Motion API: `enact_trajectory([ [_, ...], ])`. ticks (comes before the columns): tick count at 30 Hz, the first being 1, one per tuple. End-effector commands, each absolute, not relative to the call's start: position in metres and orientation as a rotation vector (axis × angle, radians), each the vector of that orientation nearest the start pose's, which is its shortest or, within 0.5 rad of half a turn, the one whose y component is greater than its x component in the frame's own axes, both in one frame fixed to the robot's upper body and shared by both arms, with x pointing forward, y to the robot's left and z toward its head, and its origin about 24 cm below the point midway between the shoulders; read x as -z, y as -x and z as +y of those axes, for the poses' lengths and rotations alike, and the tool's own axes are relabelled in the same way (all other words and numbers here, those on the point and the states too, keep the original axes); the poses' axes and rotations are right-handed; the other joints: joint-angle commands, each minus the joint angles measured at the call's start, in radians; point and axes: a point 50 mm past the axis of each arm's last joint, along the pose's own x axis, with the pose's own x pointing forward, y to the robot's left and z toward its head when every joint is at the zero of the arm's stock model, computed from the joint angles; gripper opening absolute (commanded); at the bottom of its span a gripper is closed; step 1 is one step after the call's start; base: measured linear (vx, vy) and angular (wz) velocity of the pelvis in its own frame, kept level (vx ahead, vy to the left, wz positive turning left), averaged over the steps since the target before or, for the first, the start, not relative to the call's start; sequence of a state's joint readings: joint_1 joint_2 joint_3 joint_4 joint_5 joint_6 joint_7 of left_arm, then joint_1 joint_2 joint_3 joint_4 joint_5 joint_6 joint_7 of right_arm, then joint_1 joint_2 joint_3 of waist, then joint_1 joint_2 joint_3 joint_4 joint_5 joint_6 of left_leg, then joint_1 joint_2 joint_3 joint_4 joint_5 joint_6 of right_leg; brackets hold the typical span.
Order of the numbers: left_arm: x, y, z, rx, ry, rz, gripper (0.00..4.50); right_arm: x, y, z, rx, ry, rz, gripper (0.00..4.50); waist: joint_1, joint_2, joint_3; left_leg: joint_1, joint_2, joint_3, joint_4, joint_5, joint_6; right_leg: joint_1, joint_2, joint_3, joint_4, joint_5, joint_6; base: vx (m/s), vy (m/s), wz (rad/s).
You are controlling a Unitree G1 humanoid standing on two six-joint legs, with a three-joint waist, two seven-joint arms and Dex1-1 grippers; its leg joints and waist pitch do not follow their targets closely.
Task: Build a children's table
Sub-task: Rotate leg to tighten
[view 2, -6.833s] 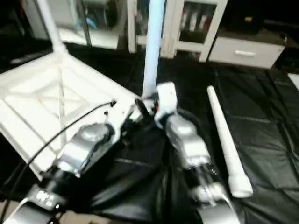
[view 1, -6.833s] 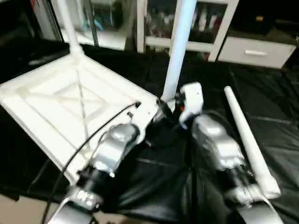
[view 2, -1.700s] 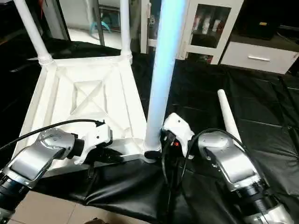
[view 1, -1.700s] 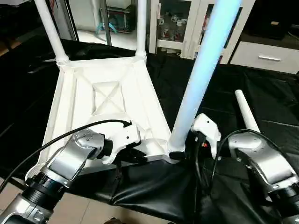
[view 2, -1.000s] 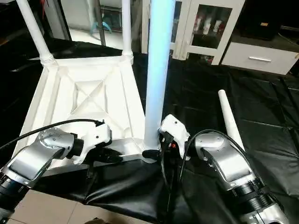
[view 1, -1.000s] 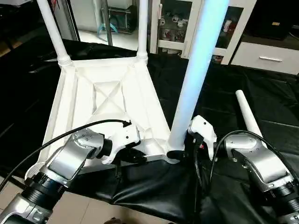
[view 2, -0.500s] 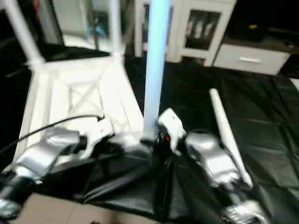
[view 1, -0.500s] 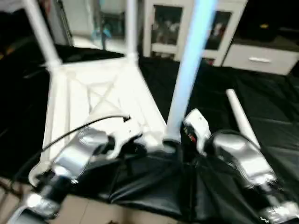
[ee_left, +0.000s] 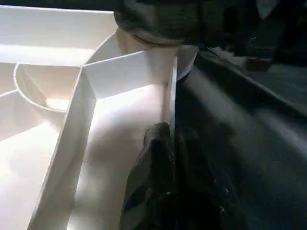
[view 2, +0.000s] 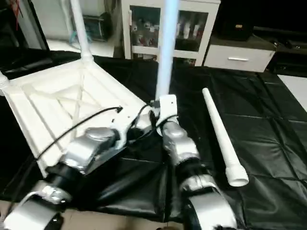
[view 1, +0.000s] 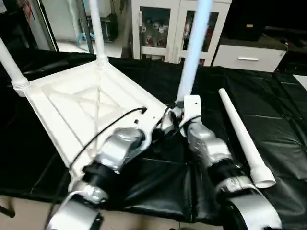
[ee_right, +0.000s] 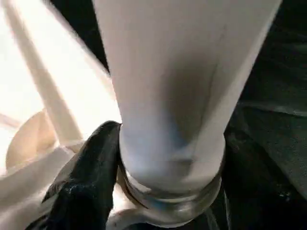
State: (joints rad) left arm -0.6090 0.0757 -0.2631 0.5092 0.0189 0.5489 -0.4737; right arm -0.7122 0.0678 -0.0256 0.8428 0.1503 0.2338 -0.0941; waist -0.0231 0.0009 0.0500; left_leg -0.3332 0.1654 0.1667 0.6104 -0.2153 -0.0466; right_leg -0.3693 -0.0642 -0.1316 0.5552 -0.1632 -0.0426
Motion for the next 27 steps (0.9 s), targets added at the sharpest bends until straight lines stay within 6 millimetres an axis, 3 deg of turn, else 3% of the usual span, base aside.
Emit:
enact_trajectory([
  [1,-0.052,-0.341,0.073,0.626,-0.265,0.483,0.00,-0.007,-0.344,-0.073,-0.103,-0.139,0.542,2.68,-0.005,0.010,-0.051,0.011,0.064,-0.045,-0.084,-0.440,-0.008,0.015,-0.107,0.048,-0.097,-0.527,-0.050,0.000,0.000,0.00],
  [3,-0.051,-0.342,0.075,0.623,-0.277,0.482,0.00,-0.013,-0.347,-0.066,-0.153,-0.146,0.502,2.68,-0.003,0.009,-0.052,0.008,0.065,-0.044,-0.086,-0.428,-0.006,0.016,-0.110,0.054,-0.091,-0.507,-0.063,0.000,0.000,0.00],
  [4,-0.051,-0.342,0.078,0.624,-0.283,0.485,0.00,-0.017,-0.348,-0.062,-0.199,-0.175,0.468,3.03,-0.004,-0.003,-0.052,0.004,0.065,-0.042,-0.086,-0.416,-0.003,0.018,-0.111,0.055,-0.090,-0.503,-0.067,0.000,0.000,0.00],
  [5,-0.050,-0.340,0.083,0.640,-0.297,0.493,0.00,-0.026,-0.350,-0.060,-0.242,-0.191,0.414,3.24,0.004,0.003,-0.055,-0.003,0.067,-0.040,-0.087,-0.363,0.006,0.023,-0.114,0.064,-0.082,-0.461,-0.087,0.000,0.000,0.00],
  [6,-0.050,-0.340,0.083,0.642,-0.298,0.495,0.00,-0.027,-0.351,-0.060,-0.247,-0.193,0.407,3.38,0.007,0.002,-0.056,-0.003,0.068,-0.039,-0.087,-0.348,0.008,0.023,-0.115,0.066,-0.078,-0.441,-0.095,0.000,0.000,0.00],
  [8,-0.048,-0.336,0.086,0.686,-0.303,0.503,0.00,-0.034,-0.353,-0.062,-0.285,-0.188,0.359,3.48,0.010,0.000,-0.062,-0.026,0.070,-0.038,-0.089,-0.261,0.032,0.034,-0.113,0.072,-0.059,-0.364,-0.124,0.000,0.000,0.00],
  [12,-0.048,-0.325,0.090,0.813,-0.316,0.519,0.00,-0.045,-0.352,-0.071,-0.375,-0.161,0.310,3.87,0.017,0.001,-0.064,-0.025,0.070,-0.026,-0.080,-0.182,0.056,0.032,-0.113,0.078,-0.055,-0.309,-0.156,0.000,0.000,0.00],
  [14,-0.048,-0.321,0.092,0.852,-0.334,0.521,0.00,-0.048,-0.351,-0.075,-0.406,-0.149,0.303,4.00,0.028,0.005,-0.072,-0.027,0.071,-0.023,-0.075,-0.099,0.074,0.036,-0.110,0.080,-0.041,-0.216,-0.176,0.000,0.000,0.00],
  [16,-0.047,-0.314,0.097,0.932,-0.367,0.533,0.00,-0.055,-0.346,-0.086,-0.495,-0.117,0.292,4.13,0.037,0.007,-0.071,-0.026,0.070,-0.020,-0.073,-0.063,0.091,0.032,-0.104,0.081,-0.034,-0.150,-0.194,0.000,0.000,0.00],
  [21,-0.048,-0.298,0.109,1.080,-0.412,0.567,0.00,-0.070,-0.329,-0.109,-0.732,-0.015,0.282,4.42,0.061,0.010,-0.064,-0.016,0.076,-0.018,-0.079,-0.090,0.088,0.030,-0.096,0.082,-0.034,-0.172,-0.177,0.000,0.000,0.00],
  [24,-0.048,-0.290,0.115,1.164,-0.423,0.597,0.00,-0.071,-0.312,-0.125,-0.895,0.129,0.320,4.42,0.070,0.016,-0.057,-0.008,0.074,-0.015,-0.080,-0.166,0.053,0.024,-0.098,0.082,-0.051,-0.295,-0.149,0.000,0.000,0.00],
  [25,-0.048,-0.290,0.115,1.164,-0.423,0.597,0.00,-0.071,-0.312,-0.125,-0.895,0.129,0.320,4.42,0.073,0.012,-0.057,-0.005,0.076,-0.016,-0.082,-0.186,0.042,0.025,-0.098,0.083,-0.054,-0.332,-0.136,0.000,0.000,0.00],
  [27,-0.049,-0.282,0.117,1.241,-0.425,0.612,0.00,-0.070,-0.301,-0.135,-0.994,0.229,0.351,4.42,0.076,0.013,-0.056,0.000,0.077,-0.016,-0.083,-0.196,0.031,0.020,-0.096,0.085,-0.057,-0.344,-0.134,0.000,0.000,0.00],
])
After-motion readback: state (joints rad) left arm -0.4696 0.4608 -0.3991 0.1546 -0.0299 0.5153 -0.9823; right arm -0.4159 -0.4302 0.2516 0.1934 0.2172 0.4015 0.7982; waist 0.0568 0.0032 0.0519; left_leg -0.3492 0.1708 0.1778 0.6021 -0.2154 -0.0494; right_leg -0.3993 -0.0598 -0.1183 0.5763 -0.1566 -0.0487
